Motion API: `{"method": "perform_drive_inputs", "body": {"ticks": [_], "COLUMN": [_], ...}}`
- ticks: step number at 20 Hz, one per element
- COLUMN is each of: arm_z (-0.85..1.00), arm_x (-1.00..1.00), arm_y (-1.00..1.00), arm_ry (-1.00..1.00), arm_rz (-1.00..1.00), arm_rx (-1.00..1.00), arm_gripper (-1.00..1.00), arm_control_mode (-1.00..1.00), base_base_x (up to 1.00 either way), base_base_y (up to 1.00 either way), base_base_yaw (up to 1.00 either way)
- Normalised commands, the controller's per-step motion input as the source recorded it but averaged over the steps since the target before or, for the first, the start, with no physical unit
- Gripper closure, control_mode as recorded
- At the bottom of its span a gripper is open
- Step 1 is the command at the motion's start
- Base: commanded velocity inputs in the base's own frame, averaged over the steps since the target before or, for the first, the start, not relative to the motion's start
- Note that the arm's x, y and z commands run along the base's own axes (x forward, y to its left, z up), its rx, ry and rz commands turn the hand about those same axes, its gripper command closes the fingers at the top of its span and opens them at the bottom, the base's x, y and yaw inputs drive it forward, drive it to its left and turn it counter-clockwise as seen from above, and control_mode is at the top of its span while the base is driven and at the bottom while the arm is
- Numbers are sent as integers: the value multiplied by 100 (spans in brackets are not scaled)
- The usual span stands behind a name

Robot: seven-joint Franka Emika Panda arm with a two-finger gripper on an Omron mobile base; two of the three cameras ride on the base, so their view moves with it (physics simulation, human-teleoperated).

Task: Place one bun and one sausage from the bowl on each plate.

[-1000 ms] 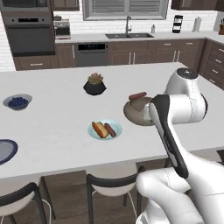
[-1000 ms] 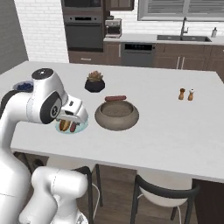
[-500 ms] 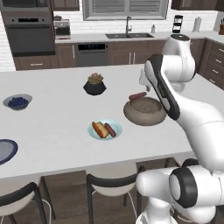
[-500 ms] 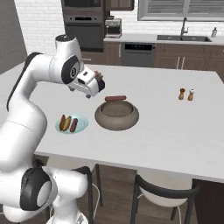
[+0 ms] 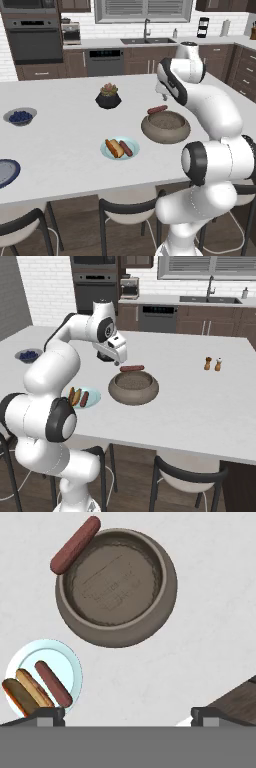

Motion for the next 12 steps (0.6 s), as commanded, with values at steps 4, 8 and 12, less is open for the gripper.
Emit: {"method": "perform_drive_inputs", "body": {"ticks": [4, 8, 12], "arm_z": [-20, 9, -15], "arm_x": [100, 97, 92], "arm_y": [-40, -27, -4], "arm_ry": [16, 4, 0], "arm_rz": [-20, -13, -7], "arm_rx": [0, 14, 1], "arm_gripper": [-100, -100, -100], "arm_control_mode": [-100, -100, -100], "base_base_x": [0, 0, 0], "base_base_y": [0, 0, 0], "base_base_yaw": [0, 0, 0]}}
